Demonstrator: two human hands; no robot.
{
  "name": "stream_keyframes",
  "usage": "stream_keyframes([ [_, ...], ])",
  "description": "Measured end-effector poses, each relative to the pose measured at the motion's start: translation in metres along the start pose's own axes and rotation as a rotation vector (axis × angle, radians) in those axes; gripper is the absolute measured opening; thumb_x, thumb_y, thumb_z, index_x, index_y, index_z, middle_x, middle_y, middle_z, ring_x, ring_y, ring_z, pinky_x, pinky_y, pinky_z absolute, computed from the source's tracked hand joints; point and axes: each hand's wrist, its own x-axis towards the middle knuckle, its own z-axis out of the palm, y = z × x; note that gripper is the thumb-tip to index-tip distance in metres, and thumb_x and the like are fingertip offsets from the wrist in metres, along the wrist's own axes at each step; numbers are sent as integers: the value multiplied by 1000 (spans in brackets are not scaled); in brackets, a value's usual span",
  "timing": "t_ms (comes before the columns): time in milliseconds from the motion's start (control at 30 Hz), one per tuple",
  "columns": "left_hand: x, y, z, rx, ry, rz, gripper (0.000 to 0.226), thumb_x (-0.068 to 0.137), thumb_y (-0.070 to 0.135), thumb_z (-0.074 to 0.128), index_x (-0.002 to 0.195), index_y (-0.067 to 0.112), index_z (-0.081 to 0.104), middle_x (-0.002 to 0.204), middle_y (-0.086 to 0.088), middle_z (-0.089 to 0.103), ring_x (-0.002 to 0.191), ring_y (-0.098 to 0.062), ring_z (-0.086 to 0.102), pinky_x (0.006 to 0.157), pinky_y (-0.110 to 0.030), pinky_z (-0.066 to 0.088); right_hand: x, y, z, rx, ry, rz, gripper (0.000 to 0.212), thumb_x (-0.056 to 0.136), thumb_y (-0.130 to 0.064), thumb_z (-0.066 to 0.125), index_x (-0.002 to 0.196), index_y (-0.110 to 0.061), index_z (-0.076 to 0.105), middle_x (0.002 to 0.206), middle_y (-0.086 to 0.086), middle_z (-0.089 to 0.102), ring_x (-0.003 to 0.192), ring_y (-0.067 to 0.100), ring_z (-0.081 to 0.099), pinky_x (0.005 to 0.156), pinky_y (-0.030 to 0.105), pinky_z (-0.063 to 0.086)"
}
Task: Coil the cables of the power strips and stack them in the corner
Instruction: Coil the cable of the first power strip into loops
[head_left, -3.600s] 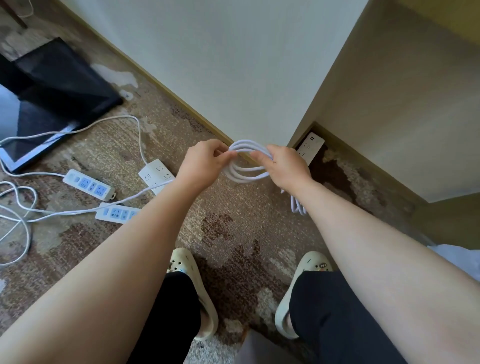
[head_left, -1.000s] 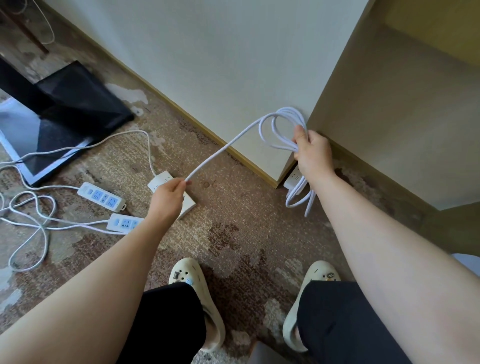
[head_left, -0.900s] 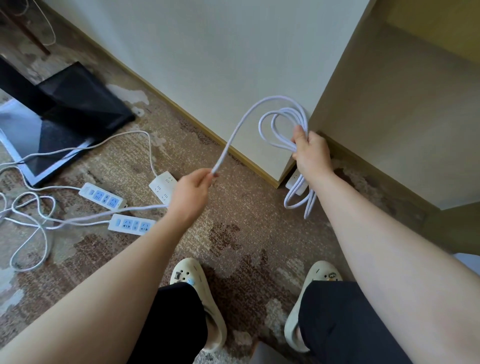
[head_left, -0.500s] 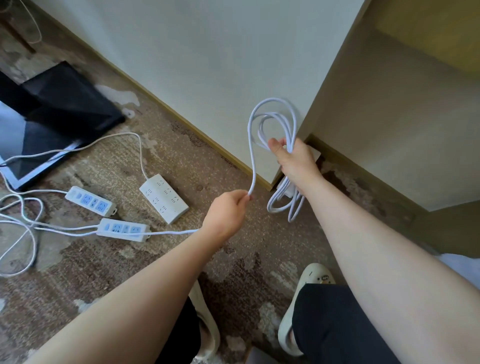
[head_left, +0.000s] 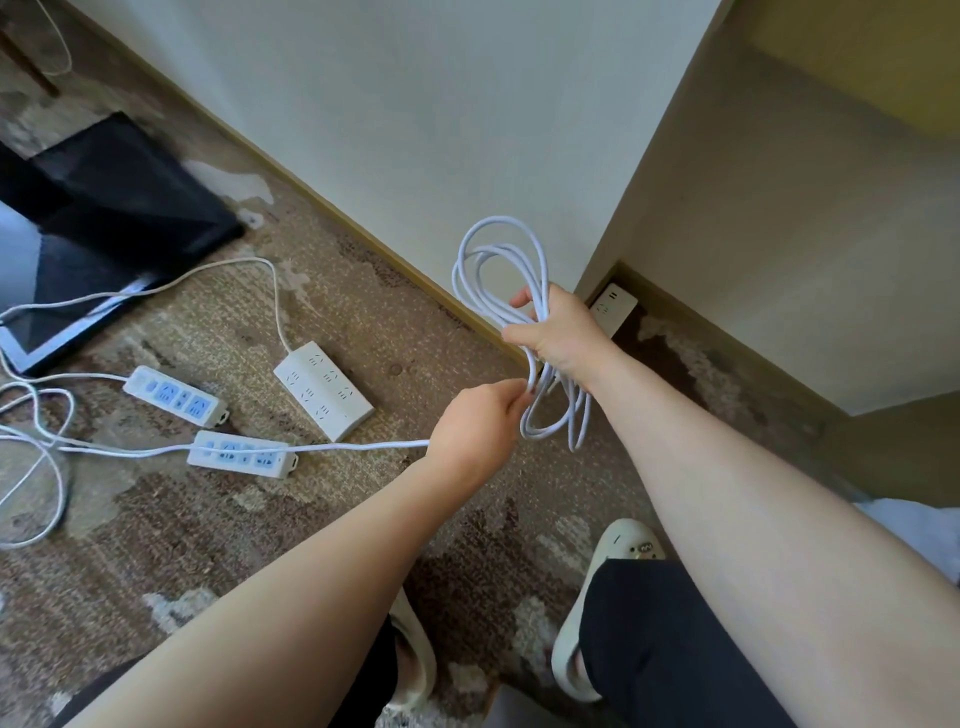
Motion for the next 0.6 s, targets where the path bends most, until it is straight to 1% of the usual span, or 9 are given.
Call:
stream_keyframes([
  [67,0,1,3,-3,16,17,28,100,32,42,91,16,62,67,-3,62,63,-24,57,62,-42,49,-1,-3,0,-19,-9,11,37,75,-11,74,108,-16,59,79,-3,57,68,11,56,62,26,43],
  [133,1,0,5,-26,22,16,27,100,31,42,95,17,64,67,-3,62,64,-22,57,61,-38,48,0,-6,-2,-15,-9,18,39,74,-6,71,110,-14,58,77,-2,57,68,12,56,64,28,45],
  [200,2,-2,5,-55,16,-8,27,101,30,42,104,20,66,66,0,62,63,-20,56,58,-34,46,1,-6,-5,11,-9,9,35,80,-3,66,113,-11,57,71,-1,59,63,8,56,66,30,46],
  [267,3,-4,6,-86,-5,-40,28,102,27,41,115,28,65,61,8,56,57,-17,54,55,-31,44,1,-4,-7,25,-12,-19,27,91,-5,59,118,-8,55,67,-2,62,56,1,55,68,27,46],
  [333,2,-4,7,-79,-48,-58,32,102,24,40,125,34,60,59,14,51,57,-16,56,56,-31,46,1,-3,-7,32,-14,-33,24,98,-9,54,122,-8,54,70,0,63,64,4,58,71,24,46],
  [400,2,-3,8,-61,-93,-74,33,103,25,39,127,35,58,62,12,54,65,-20,61,62,-35,50,0,-2,-6,74,-19,-29,24,100,-8,52,124,-7,53,71,3,62,66,7,60,66,18,48],
  [467,3,-5,8,-73,-144,-107,29,103,27,37,117,34,61,67,2,62,66,-22,63,65,-37,52,-1,-3,-5,163,-20,-18,24,101,-6,50,124,-5,53,71,7,61,62,10,61,60,17,50],
  [567,5,-10,9,-89,-209,-156,28,103,26,36,87,20,58,74,-6,68,60,-17,62,65,-36,54,0,-4,-2,284,-4,-3,20,102,-6,48,122,-5,53,74,9,59,62,17,61,64,25,54],
  [600,5,-11,10,-87,-223,-163,30,103,25,36,79,21,55,74,-6,69,60,-17,62,65,-36,54,-1,-4,0,311,5,0,18,103,-6,48,120,-7,53,74,9,58,62,18,59,64,27,54],
])
